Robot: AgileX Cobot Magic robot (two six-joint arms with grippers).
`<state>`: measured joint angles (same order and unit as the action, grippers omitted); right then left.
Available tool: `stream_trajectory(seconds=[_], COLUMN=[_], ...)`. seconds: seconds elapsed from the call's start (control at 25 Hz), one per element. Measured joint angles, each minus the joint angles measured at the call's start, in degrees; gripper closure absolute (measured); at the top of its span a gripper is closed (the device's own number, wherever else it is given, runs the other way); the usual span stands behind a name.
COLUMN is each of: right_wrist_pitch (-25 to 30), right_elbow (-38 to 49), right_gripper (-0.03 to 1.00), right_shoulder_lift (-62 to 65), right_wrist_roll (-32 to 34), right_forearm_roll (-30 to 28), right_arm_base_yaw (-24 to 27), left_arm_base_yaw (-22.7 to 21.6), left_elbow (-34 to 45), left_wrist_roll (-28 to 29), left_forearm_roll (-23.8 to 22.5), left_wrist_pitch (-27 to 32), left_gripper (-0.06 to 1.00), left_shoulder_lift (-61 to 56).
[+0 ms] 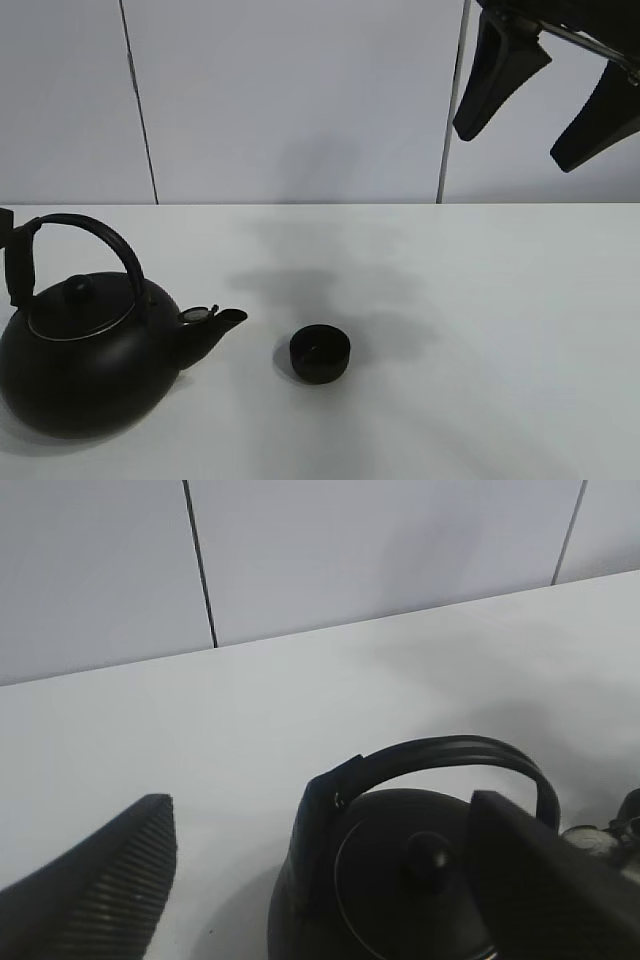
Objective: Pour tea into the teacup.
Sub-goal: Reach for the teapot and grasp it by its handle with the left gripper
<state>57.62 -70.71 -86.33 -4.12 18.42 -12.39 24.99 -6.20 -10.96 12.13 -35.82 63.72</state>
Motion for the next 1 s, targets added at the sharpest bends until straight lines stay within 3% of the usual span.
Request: stream_trajectory(seconds=[0.36, 0.64, 0.84, 1.0], right_wrist_pitch=[0.00, 0.06, 0.06, 0.06], right_elbow=[0.00, 0.00, 0.00, 0.00], right_gripper=[0.39, 0.39, 0.39, 0.39], right_shoulder_lift=[0.00, 0.00, 0.00, 0.00], right_wrist_roll=[0.00, 0.00, 0.00, 0.00], right_forearm_roll=[0.00, 0.00, 0.00, 0.00], right_arm_base_yaw=[0.00, 0.00, 0.00, 0.00], left_arm_base_yaw=[0.00, 0.00, 0.00, 0.00], left_elbow=[0.00, 0.00, -0.17, -0.55], left_wrist_roll=[2.27, 3.12, 7.03, 8.85], left_forearm_roll=[-1.01, -2.10, -2.12, -2.07], left_wrist_pitch=[-1.62, -15.37, -26.91, -29.63], left_gripper=[0.37, 0.37, 0.37, 0.37], left_shoulder_lift=[5.80, 18.36, 26.17, 31.52])
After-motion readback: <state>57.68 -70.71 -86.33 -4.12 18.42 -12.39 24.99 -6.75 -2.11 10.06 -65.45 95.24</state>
